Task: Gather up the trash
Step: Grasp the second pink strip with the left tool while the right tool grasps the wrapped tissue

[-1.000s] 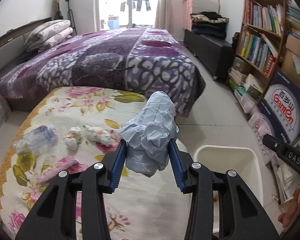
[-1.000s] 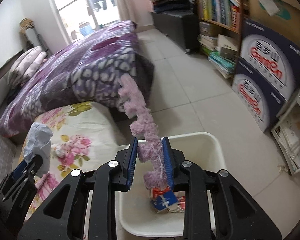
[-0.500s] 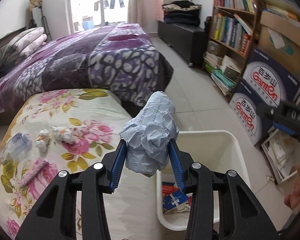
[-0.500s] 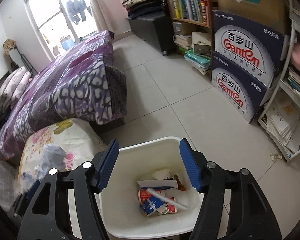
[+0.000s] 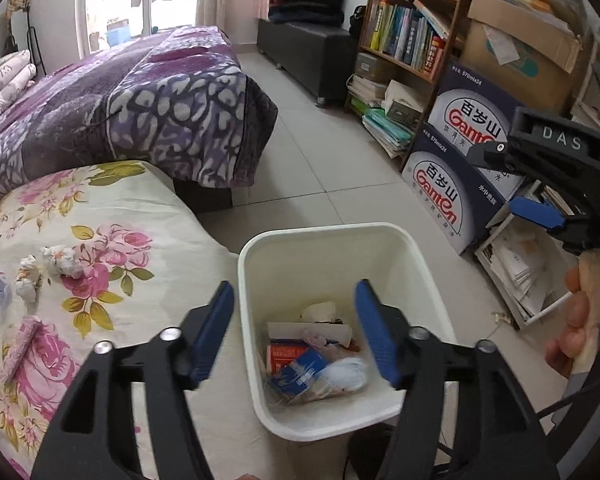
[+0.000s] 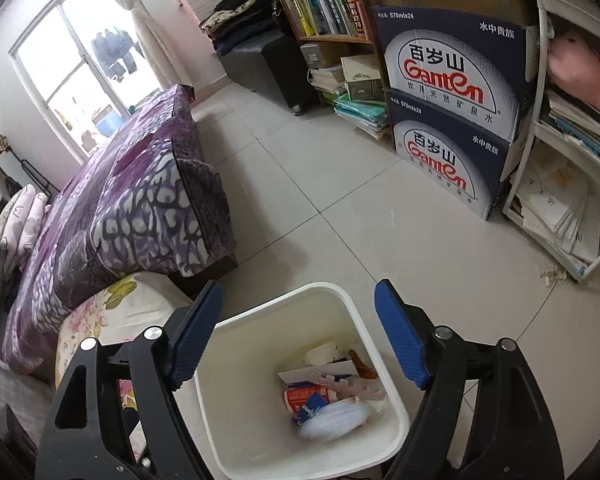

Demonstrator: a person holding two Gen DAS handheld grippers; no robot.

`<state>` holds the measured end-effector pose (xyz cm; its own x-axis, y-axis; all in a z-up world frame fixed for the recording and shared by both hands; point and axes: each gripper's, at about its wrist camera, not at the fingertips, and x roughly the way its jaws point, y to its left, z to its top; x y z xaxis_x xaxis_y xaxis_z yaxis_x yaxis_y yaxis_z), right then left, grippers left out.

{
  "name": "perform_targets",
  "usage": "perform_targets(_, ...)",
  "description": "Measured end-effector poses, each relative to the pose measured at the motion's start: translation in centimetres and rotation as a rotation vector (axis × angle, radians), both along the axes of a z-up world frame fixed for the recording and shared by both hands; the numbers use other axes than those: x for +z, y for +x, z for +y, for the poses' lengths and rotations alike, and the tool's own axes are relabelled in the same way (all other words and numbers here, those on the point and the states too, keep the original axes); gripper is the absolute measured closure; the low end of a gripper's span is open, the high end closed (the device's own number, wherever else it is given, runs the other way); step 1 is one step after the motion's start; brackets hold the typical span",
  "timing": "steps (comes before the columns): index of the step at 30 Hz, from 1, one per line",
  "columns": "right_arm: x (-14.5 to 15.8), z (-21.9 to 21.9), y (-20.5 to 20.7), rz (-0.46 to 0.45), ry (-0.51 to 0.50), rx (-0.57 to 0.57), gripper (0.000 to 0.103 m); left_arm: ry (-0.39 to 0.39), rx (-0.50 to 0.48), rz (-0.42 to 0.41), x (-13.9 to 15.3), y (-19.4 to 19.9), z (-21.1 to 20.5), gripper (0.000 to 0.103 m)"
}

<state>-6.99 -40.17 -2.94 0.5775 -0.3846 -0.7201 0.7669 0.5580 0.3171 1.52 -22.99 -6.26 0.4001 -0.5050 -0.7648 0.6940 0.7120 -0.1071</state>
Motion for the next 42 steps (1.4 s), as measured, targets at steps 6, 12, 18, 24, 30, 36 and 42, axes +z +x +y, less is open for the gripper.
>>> perform_targets(6, 0.1, 1.4, 1.0, 0.010, -0.022, 0.017, 0.019, 0.078, 0.053, -0.020, -0.6, 1.4, 1.8, 0.028)
perform_targets(12, -0.6, 3.5, 3.2, 0.043, -0.004, 0.073, 0.009, 0.220, 0.126, -0.026, -2.8, 4.4, 5.2, 0.025)
perform_targets(18, -1.8, 6.0, 6.0, 0.096, 0.016, 0.139, 0.007, 0.351, 0.213, -0.017, -4.8, 8.4, 10.3, 0.024)
perform_targets(24, -3.0, 9.1, 8.6, 0.148, 0.002, 0.232, 0.007, 0.481, 0.263, -0.036, -6.5, 11.6, 15.8, 0.022)
perform_targets(30, -4.3, 13.0, 11.8, 0.207, -0.043, 0.348, 0.007, 0.506, 0.281, 0.023, -7.9, 14.3, 21.0, 0.022)
perform_targets(36, -5.7, 18.3, 16.1, 0.233, -0.163, 0.580, 0.007, 0.431, 0.277, 0.144, -9.9, 16.0, 24.7, 0.022)
perform_targets(42, -7.9, 23.6, 21.3, 0.244, -0.298, 0.864, 0.007, 0.335, 0.269, 0.170, -10.1, 16.3, 26.4, 0.035)
